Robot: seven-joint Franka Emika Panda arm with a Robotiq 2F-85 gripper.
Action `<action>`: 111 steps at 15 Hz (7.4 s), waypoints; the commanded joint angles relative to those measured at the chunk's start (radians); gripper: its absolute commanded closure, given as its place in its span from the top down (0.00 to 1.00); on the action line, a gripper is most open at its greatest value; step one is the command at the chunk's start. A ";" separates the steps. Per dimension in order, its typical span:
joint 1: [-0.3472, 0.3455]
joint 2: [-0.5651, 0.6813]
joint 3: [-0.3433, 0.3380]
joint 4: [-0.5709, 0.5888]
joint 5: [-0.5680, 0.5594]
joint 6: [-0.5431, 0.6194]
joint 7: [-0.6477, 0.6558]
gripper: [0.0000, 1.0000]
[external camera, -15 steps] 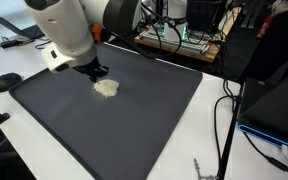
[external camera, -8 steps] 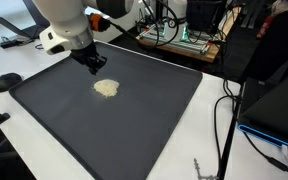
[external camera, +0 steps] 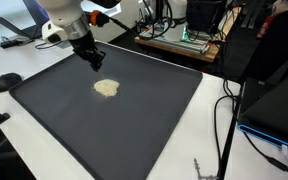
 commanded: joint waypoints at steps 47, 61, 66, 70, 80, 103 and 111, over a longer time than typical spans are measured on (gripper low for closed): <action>-0.441 -0.023 -0.024 -0.242 1.136 0.139 -1.598 0.03; -0.277 -0.285 -0.143 -0.592 1.226 0.343 -1.464 0.03; -0.195 -0.387 -0.148 -0.717 1.208 0.523 -1.261 0.03; -0.128 -0.461 -0.136 -0.795 1.168 0.650 -1.075 0.03; -0.003 -0.577 -0.100 -0.917 0.766 0.841 -0.463 0.03; 0.056 -0.478 -0.009 -0.420 0.032 0.166 0.111 0.03; 0.085 -0.202 -0.014 -0.119 0.007 0.043 0.101 0.03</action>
